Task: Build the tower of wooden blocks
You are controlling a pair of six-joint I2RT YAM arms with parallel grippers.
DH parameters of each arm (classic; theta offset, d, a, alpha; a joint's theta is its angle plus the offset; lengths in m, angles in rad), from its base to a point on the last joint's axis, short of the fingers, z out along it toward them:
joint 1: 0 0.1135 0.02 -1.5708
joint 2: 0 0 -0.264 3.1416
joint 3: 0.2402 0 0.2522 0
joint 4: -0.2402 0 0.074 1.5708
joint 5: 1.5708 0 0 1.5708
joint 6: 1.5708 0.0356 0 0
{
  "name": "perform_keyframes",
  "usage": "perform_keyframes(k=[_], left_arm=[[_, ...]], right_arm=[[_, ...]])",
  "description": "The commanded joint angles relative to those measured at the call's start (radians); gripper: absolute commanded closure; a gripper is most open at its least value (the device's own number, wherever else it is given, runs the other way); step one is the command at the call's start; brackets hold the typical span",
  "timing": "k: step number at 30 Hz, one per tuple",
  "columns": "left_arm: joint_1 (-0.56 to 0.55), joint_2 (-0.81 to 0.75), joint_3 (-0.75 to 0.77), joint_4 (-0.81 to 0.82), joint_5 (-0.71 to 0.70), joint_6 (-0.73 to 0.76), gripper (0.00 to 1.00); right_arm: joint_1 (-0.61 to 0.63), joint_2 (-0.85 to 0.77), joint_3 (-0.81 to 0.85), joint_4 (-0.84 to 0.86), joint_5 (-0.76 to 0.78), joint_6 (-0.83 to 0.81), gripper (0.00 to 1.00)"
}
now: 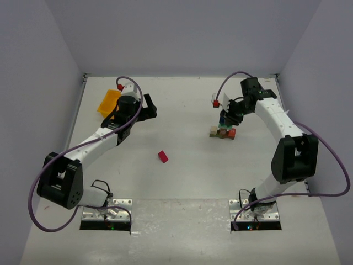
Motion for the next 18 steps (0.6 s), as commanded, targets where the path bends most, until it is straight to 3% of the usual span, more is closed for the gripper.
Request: perform_keyframes(k=[1,18], left_arm=[[0.003,0.002,0.04,0.05,0.004,0.013,0.0],[0.003,0.004,0.04,0.048,0.014,0.011,0.0]], right_arm=[[0.009,0.007,0.019,0.01,0.004,-0.008,0.8],[0.01,0.014,0.019,0.005,0.013,-0.016,0.75]])
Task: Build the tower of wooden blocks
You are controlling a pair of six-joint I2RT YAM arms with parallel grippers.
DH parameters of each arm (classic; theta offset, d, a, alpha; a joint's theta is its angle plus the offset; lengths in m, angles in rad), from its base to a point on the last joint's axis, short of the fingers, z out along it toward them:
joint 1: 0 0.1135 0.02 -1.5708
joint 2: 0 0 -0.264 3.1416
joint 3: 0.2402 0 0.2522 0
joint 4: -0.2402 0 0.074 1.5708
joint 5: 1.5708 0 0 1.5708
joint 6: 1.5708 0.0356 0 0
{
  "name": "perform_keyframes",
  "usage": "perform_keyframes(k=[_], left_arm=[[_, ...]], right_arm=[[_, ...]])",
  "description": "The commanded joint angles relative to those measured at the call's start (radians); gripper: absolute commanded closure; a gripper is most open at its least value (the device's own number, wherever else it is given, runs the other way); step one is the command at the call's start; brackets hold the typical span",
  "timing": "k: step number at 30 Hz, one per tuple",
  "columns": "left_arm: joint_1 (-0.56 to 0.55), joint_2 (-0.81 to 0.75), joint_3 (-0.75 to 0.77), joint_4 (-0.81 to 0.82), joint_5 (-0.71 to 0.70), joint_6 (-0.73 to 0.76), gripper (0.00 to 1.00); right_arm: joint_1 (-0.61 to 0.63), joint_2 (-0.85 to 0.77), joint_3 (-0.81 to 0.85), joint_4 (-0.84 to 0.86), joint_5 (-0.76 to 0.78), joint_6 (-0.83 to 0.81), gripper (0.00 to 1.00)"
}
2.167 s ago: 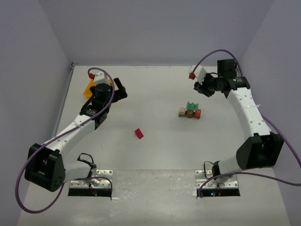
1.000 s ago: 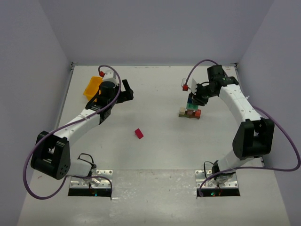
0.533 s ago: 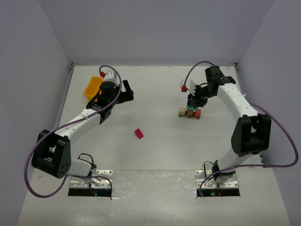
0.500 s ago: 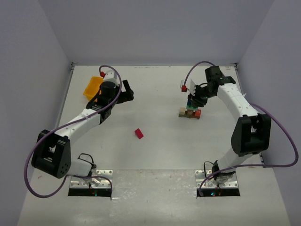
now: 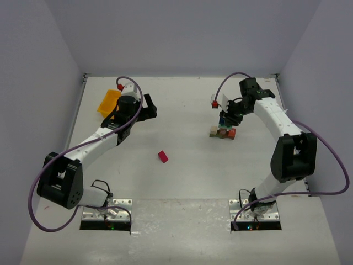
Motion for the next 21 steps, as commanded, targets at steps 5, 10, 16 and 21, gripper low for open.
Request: perform_keyframes(k=[5,10,16,21], left_arm=[[0.003,0.002,0.039,0.047,0.014,0.013,0.0],[0.004,0.003,0.04,0.047,0.014,0.014,0.0],[0.003,0.002,0.039,0.047,0.014,0.016,0.0],[0.003,0.008,0.043,0.047,0.014,0.016,0.0]], right_arm=[[0.006,-0.007,0.017,0.004,-0.004,-0.016,0.74],[0.008,-0.008,0.015,0.005,-0.003,-0.014,0.71],[0.009,-0.01,0.01,0.008,0.003,-0.014,0.68],[0.012,-0.01,0.009,0.004,0.005,-0.02,0.66]])
